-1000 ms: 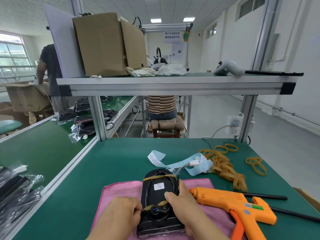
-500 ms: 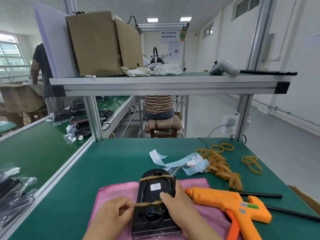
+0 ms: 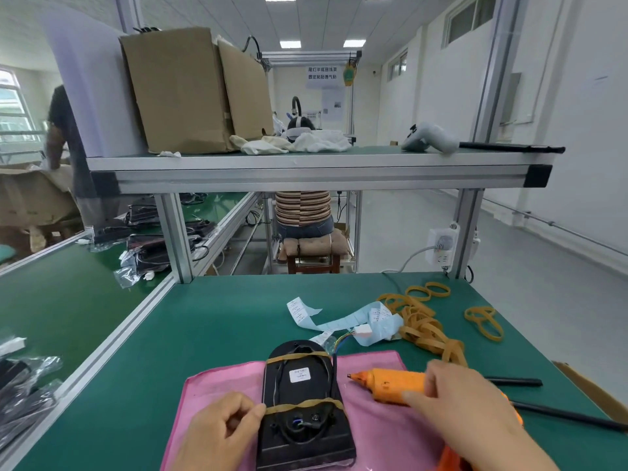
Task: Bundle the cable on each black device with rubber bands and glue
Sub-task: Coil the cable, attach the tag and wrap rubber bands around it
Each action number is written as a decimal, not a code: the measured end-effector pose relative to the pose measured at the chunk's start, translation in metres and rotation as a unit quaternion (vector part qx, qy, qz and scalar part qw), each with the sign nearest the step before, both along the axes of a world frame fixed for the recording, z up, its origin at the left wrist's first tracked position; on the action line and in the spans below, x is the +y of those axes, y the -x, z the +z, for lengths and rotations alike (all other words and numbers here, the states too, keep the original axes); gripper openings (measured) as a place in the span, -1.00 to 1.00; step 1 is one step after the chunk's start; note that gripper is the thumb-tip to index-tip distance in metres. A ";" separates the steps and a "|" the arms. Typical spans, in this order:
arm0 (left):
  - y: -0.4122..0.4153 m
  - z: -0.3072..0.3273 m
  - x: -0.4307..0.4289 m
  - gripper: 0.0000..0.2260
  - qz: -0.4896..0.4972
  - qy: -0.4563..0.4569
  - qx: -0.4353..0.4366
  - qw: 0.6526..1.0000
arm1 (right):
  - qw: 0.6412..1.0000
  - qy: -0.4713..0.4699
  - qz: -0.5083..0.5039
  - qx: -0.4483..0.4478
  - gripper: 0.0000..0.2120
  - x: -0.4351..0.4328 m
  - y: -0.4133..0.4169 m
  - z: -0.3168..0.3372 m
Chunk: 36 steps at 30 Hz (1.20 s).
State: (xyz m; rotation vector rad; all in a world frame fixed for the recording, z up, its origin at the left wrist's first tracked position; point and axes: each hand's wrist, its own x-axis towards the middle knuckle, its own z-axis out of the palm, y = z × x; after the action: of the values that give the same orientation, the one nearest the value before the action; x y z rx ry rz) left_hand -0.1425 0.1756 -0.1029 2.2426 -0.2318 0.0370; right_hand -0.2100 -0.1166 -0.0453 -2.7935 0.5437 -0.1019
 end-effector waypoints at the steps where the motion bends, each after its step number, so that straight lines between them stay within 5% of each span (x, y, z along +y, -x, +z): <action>1: 0.001 0.000 -0.001 -0.82 0.001 -0.004 0.000 1.000 | 1.000 0.006 -0.015 0.007 -0.65 -0.007 0.006 0.000; 13: -0.001 -0.004 0.002 -0.78 0.010 0.008 0.014 1.000 | 0.992 -0.031 -0.123 -0.005 -0.28 -0.017 0.029 -0.031; 29: -0.001 -0.006 0.003 -0.76 0.011 0.029 0.021 0.999 | 0.985 -0.101 -0.139 -0.006 -0.40 -0.031 0.032 -0.042; 36: -0.003 -0.007 0.002 -0.76 0.006 0.029 0.019 0.999 | 0.986 -0.099 -0.084 0.107 -0.56 -0.044 0.042 -0.031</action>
State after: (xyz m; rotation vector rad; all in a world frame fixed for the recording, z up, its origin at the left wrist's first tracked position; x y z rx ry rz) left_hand -0.1397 0.1779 -0.1095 2.1847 -0.1947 0.0062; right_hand -0.2522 -0.1608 -0.0767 -2.5764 0.7942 0.2099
